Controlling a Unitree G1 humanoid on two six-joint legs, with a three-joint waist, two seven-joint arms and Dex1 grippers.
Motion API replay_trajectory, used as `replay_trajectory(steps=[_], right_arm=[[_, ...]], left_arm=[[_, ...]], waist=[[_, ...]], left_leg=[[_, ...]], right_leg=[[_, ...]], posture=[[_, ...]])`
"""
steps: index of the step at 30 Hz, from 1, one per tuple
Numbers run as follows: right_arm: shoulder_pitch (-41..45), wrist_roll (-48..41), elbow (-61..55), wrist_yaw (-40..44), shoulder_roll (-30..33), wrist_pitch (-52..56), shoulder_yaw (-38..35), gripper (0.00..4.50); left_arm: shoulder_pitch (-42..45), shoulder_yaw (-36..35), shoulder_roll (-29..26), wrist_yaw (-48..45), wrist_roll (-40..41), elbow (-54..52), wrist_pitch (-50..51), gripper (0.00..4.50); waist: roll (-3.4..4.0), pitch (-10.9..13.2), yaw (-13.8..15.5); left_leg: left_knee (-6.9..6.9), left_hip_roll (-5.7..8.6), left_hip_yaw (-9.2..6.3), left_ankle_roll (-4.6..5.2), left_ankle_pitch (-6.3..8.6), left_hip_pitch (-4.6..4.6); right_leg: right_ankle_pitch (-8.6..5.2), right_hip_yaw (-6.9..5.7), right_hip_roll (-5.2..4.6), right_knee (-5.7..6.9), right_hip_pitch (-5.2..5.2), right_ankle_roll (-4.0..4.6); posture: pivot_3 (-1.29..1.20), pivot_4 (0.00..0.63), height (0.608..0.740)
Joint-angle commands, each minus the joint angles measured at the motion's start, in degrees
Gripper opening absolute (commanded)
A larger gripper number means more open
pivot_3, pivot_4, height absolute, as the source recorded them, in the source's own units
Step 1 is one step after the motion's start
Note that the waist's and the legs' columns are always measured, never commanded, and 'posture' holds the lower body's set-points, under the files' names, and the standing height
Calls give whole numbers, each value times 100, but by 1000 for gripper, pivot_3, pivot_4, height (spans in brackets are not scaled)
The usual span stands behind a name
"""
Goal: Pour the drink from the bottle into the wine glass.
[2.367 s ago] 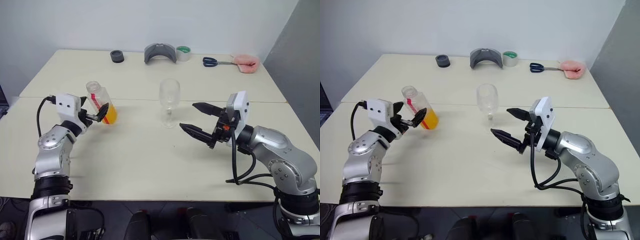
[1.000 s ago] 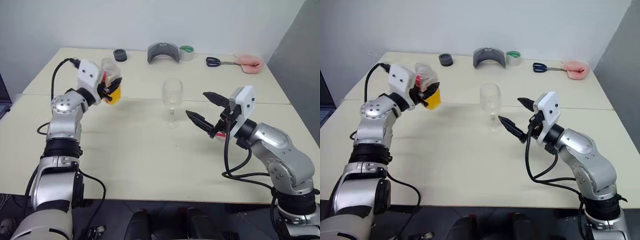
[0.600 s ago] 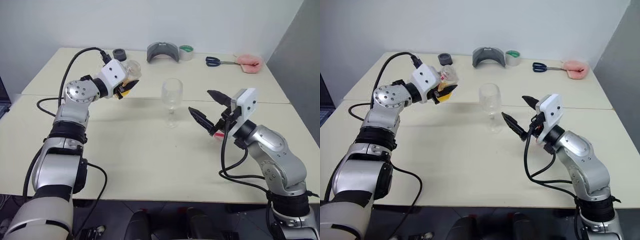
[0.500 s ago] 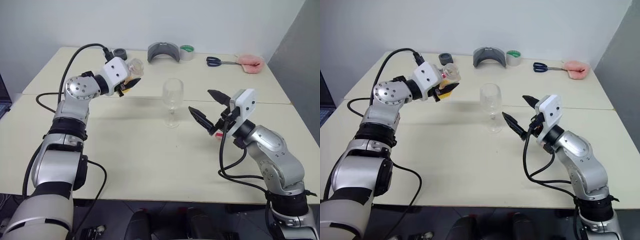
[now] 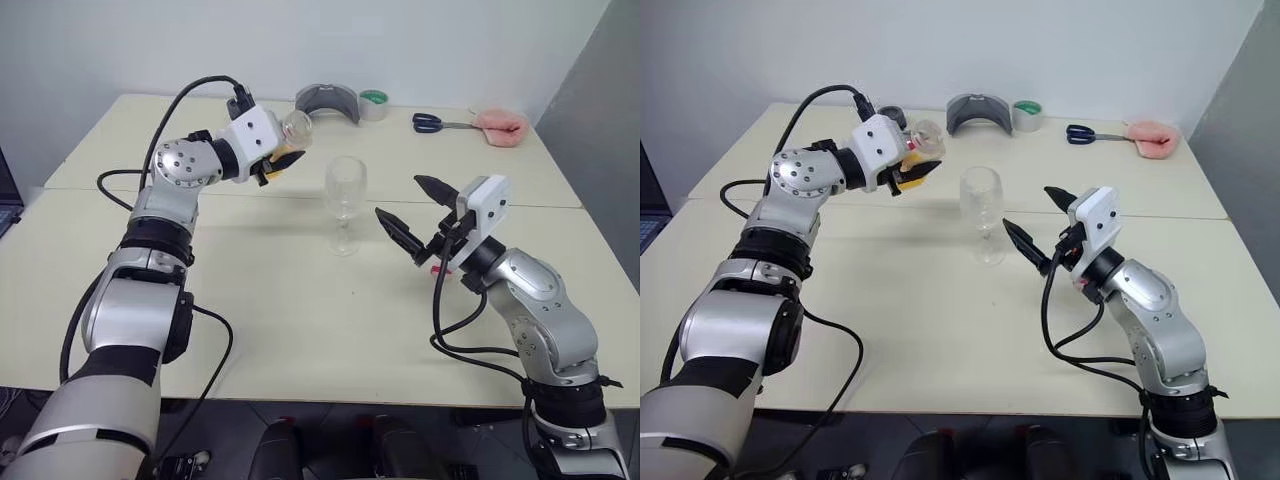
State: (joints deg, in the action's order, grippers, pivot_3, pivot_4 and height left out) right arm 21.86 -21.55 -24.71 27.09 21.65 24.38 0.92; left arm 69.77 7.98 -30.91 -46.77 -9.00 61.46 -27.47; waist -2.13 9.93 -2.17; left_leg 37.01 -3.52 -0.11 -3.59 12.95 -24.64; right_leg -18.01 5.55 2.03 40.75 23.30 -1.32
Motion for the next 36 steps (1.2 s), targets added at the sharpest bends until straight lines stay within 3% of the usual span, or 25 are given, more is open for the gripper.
replay_trajectory(steps=[1, 36], right_arm=[[37, -25, -250, -21, -13, -96, -83, 4500], [-305, -136, -621, 136, -66, -79, -41, 4500]], left_arm=[[397, 16, 68, 139, -83, -3, -333, 1797], [1269, 790, 108, 1013, -1460, 851, -1339, 1797]], waist=[[0, 0, 8], [0, 0, 25]], left_leg=[[0, 0, -1, 0, 0, 0], [4, 2, -1, -1, -1, -2]], right_leg=[[0, -1, 0, 0, 0, 0], [0, 1, 0, 5, 0, 0]], posture=[[0, 150, 740], [0, 150, 740]])
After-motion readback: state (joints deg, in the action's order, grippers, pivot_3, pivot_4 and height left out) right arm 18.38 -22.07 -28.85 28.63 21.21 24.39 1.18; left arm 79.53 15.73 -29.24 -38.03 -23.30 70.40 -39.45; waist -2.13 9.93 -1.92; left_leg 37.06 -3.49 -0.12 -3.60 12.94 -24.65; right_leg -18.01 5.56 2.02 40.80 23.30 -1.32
